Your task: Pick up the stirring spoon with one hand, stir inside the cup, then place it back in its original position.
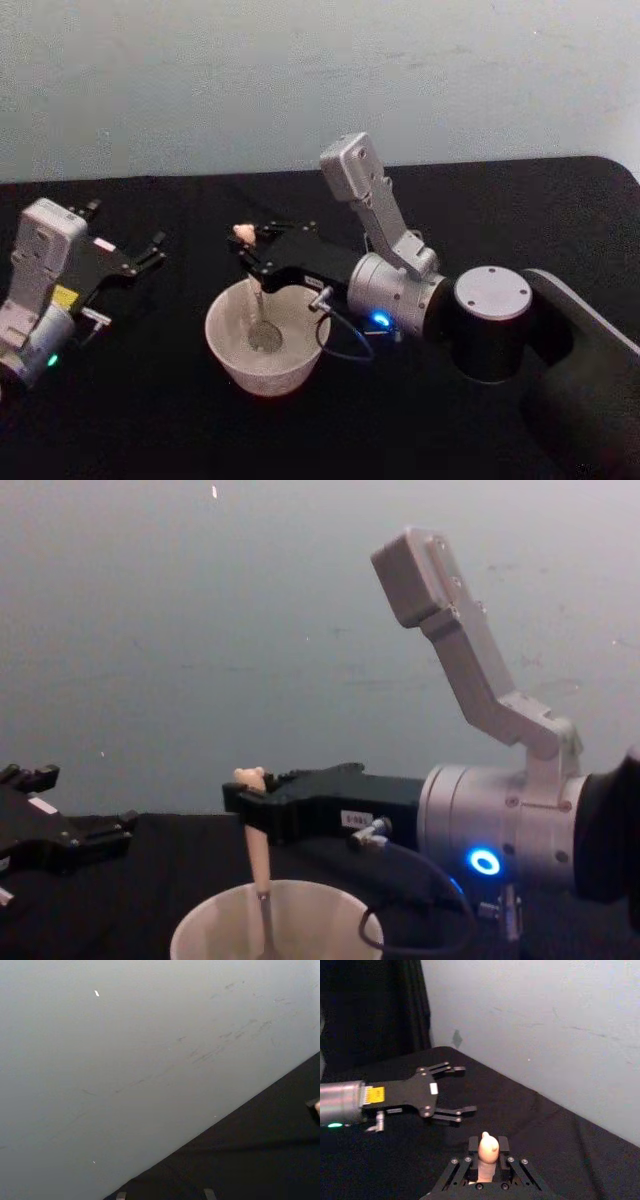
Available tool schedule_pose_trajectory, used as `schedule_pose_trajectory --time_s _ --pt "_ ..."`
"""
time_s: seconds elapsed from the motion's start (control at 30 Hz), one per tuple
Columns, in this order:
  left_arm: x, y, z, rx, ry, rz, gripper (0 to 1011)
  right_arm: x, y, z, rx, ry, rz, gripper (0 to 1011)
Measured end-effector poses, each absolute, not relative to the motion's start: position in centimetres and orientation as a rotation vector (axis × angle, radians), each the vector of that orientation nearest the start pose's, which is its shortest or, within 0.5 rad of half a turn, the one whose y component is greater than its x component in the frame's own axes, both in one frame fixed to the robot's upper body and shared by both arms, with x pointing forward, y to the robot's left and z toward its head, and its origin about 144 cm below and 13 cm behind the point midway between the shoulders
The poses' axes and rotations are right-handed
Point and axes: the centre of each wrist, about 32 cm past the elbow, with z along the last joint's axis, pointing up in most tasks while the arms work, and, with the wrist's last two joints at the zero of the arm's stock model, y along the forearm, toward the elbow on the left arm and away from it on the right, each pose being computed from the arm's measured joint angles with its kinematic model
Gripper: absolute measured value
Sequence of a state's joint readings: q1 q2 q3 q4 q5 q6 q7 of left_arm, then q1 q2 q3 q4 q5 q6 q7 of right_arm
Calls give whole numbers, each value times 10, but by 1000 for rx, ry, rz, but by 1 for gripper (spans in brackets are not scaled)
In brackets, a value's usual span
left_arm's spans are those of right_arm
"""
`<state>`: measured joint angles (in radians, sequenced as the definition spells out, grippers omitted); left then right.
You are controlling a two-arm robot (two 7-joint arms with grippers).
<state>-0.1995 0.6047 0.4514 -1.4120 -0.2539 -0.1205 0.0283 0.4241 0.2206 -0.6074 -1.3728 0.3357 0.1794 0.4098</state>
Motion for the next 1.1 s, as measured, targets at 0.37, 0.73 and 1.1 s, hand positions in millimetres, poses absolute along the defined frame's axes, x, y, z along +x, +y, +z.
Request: schedule_pose_trajectory --time_s 0.37,0.73,1.1 --pt "489 310 1140 304 -285 1248 1002 538 -142 1194 -146 34 -682 221" --pt "489 310 1140 304 -285 1248 1001 523 -172 1201 -136 47 -666 221" --pt "489 310 1140 304 -285 1248 1001 504 -186 1207 -139 82 -603 218"
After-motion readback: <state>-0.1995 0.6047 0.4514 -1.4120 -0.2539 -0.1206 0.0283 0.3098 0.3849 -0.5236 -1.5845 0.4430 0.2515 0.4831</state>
